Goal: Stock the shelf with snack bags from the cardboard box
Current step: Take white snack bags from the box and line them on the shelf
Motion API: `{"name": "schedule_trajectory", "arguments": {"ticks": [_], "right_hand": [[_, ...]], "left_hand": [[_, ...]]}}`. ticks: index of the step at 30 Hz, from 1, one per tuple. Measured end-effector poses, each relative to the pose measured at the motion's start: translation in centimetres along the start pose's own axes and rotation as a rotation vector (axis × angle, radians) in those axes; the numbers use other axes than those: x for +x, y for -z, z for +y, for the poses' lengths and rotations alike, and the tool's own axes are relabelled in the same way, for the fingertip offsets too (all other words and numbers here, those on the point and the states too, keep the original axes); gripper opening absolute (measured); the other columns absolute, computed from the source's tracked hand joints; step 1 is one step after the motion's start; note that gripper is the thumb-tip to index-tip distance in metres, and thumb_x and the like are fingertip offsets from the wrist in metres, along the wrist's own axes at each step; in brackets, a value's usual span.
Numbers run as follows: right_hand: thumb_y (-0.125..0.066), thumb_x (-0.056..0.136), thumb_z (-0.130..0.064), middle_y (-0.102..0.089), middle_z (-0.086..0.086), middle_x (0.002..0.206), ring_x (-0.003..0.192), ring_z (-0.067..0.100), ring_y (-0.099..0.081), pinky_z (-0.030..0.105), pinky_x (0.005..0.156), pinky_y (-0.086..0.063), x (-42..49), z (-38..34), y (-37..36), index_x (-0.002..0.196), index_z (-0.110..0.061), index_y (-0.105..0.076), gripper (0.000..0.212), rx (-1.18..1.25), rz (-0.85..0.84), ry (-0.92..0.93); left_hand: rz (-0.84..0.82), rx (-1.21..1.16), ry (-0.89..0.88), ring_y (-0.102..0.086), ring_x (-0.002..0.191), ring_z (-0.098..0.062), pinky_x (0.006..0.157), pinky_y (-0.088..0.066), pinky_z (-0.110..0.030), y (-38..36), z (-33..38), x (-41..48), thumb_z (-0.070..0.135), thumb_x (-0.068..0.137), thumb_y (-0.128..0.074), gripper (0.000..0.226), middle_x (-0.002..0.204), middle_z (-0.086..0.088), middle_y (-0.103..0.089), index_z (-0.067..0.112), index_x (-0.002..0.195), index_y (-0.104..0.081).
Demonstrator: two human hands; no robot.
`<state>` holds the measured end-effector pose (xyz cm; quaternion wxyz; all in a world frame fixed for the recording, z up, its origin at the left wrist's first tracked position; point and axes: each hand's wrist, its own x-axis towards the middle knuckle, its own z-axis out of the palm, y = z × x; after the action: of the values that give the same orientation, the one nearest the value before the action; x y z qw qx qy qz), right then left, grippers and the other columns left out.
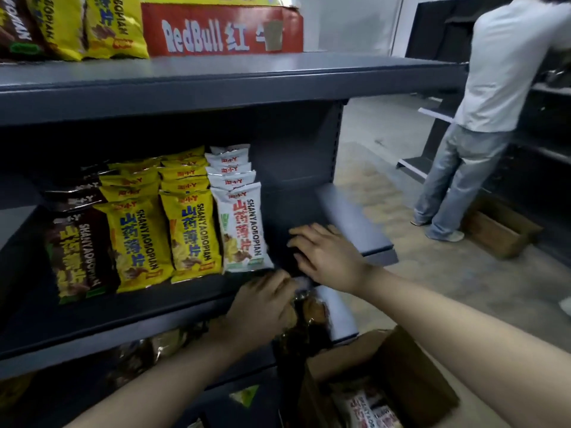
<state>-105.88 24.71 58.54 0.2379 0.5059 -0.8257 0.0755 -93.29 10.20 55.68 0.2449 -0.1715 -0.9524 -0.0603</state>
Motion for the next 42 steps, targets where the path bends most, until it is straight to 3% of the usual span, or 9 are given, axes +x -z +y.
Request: {"name": "schedule_trajectory", "arguments": {"ticks": [5,9,11,14,15,18,22,29,42], "right_hand": [[-0.066,0.084,-0.023,-0.066,0.004,0.116,0.098,0.025,-0.065,0.035,0.079,-0.051,-4.1,2.9,0.2,0.102,-0.015,-0.07,0.021,0.041,-0.044,-0.001],[-0.052,0.09,-0.029,-0.065,0.001,0.119,0.102,0.022,-0.064,0.035,0.08,-0.049,-6.7,5.0,0.1,0.105,-0.017,-0.069,0.026,0.067,-0.081,0.021],[-0.046,0.091,-0.03,-0.065,0.002,0.12,0.102,0.022,-0.064,0.035,0.079,-0.05,-7.8,6.0,-0.1,0.106,-0.017,-0.069,0.03,0.06,-0.111,0.051],[-0.052,0.091,-0.025,-0.063,0.006,0.122,0.104,0.028,-0.061,0.04,0.082,-0.049,-9.2,7.4,-0.5,0.111,-0.013,-0.067,0.028,0.133,-0.14,0.084],[-0.052,0.091,-0.023,-0.063,0.007,0.121,0.103,0.029,-0.061,0.041,0.082,-0.048,-9.7,7.7,-0.6,0.111,-0.012,-0.067,0.027,0.158,-0.134,0.085],[-0.05,0.089,-0.022,-0.065,0.007,0.109,0.096,0.029,-0.062,0.038,0.079,-0.049,-11.7,8.4,-0.9,0.104,-0.011,-0.069,0.026,0.228,-0.099,0.104],[-0.058,0.078,-0.008,-0.065,0.011,0.092,0.075,0.031,-0.06,0.035,0.062,-0.048,-15.2,9.0,-2.0,0.089,-0.004,-0.066,0.014,0.303,-0.145,0.208],[-0.06,0.08,-0.012,-0.063,0.011,0.101,0.088,0.032,-0.061,0.038,0.068,-0.049,-20.9,9.5,-5.4,0.1,-0.005,-0.064,0.021,0.371,-0.401,0.27],[-0.047,0.093,-0.023,-0.056,0.006,0.109,0.1,0.028,-0.052,0.038,0.073,-0.041,-27.4,8.8,-10.7,0.118,-0.013,-0.057,0.029,0.394,-0.638,0.042]], "left_hand": [[-0.073,-0.03,0.022,-0.063,0.066,-0.018,0.052,-0.044,-0.021,-4.1,3.5,0.8,0.012,0.074,-0.064,0.017,0.086,-0.002,-0.065,0.016,0.09,-0.068],[-0.185,-0.016,0.078,-0.067,0.071,-0.015,0.053,-0.047,-0.021,-7.5,6.1,0.9,0.02,0.061,-0.076,0.033,0.096,0.001,-0.069,0.021,0.094,-0.07],[-0.273,0.022,0.202,-0.067,0.077,-0.007,0.056,-0.048,-0.018,-8.9,7.3,0.9,0.032,0.062,-0.073,0.034,0.104,0.008,-0.069,0.028,0.095,-0.07],[-0.416,-0.093,0.427,-0.057,0.109,-0.018,0.084,-0.046,-0.029,-11.8,8.3,0.2,0.03,0.09,-0.048,0.032,0.128,0.005,-0.054,0.027,0.121,-0.054],[-0.427,-0.106,0.445,-0.053,0.112,-0.019,0.083,-0.042,-0.029,-12.7,8.6,-0.2,0.028,0.093,-0.041,0.032,0.129,0.005,-0.052,0.027,0.124,-0.051],[-0.398,-0.15,0.528,-0.055,0.103,-0.016,0.071,-0.032,-0.025,-14.3,10.1,-0.8,0.025,0.094,-0.041,0.019,0.113,0.005,-0.056,0.026,0.108,-0.054],[-0.463,-0.158,0.636,-0.052,0.106,-0.017,0.083,-0.04,-0.028,-15.5,12.8,-1.8,0.019,0.094,-0.041,0.023,0.12,0.001,-0.053,0.02,0.113,-0.053],[-0.699,-0.109,0.671,-0.05,0.105,-0.023,0.081,-0.041,-0.032,-17.2,16.7,-2.6,0.019,0.095,-0.041,0.022,0.115,-0.006,-0.05,0.015,0.113,-0.052],[-0.695,-0.272,0.84,-0.053,0.098,-0.027,0.08,-0.048,-0.038,-21.2,18.5,-3.7,0.015,0.091,-0.044,0.02,0.105,-0.008,-0.055,0.01,0.106,-0.056]]}}
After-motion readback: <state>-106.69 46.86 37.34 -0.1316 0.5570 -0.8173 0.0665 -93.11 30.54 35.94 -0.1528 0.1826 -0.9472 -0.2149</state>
